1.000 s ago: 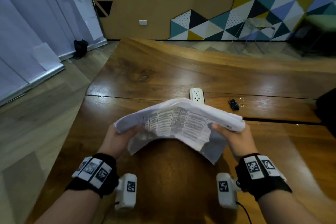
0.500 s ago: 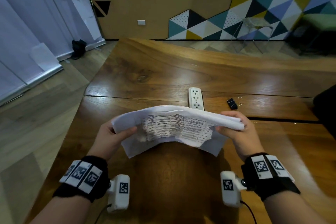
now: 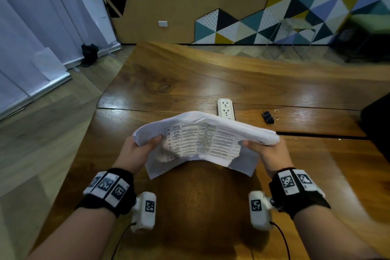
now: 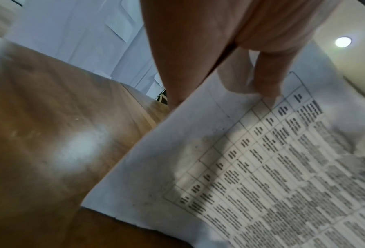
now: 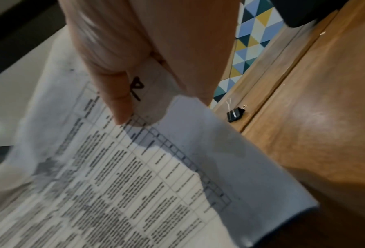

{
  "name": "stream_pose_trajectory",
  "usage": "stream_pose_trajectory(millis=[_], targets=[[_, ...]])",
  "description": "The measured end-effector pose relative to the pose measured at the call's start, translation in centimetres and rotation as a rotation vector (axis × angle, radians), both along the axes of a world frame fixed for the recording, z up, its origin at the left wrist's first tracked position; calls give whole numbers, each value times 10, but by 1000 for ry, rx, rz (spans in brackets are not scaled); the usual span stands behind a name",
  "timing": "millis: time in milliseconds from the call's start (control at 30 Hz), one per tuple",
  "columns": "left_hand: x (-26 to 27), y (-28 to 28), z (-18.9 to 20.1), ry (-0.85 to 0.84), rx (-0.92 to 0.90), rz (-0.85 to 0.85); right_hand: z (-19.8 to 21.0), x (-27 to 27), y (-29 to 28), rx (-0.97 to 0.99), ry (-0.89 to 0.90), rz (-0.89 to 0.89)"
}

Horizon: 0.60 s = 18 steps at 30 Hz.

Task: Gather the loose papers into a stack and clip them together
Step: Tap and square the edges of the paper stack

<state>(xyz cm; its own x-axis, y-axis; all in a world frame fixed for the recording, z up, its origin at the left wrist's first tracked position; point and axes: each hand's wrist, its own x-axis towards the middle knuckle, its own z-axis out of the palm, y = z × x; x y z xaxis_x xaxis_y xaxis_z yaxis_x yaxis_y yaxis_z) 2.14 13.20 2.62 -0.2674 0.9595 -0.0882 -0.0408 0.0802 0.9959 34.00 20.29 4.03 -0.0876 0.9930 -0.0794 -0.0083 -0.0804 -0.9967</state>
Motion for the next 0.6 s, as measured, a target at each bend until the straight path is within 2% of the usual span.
stream_pose_trajectory(millis=[167, 500, 600], targets=[[-8, -8, 11, 41, 64, -45, 15, 7, -5, 30, 22, 1], [3, -24, 13, 26, 102, 50, 13, -1, -16, 14, 72, -29], [-2, -25, 16, 29, 144, -3, 18, 6, -19, 17, -9, 22]])
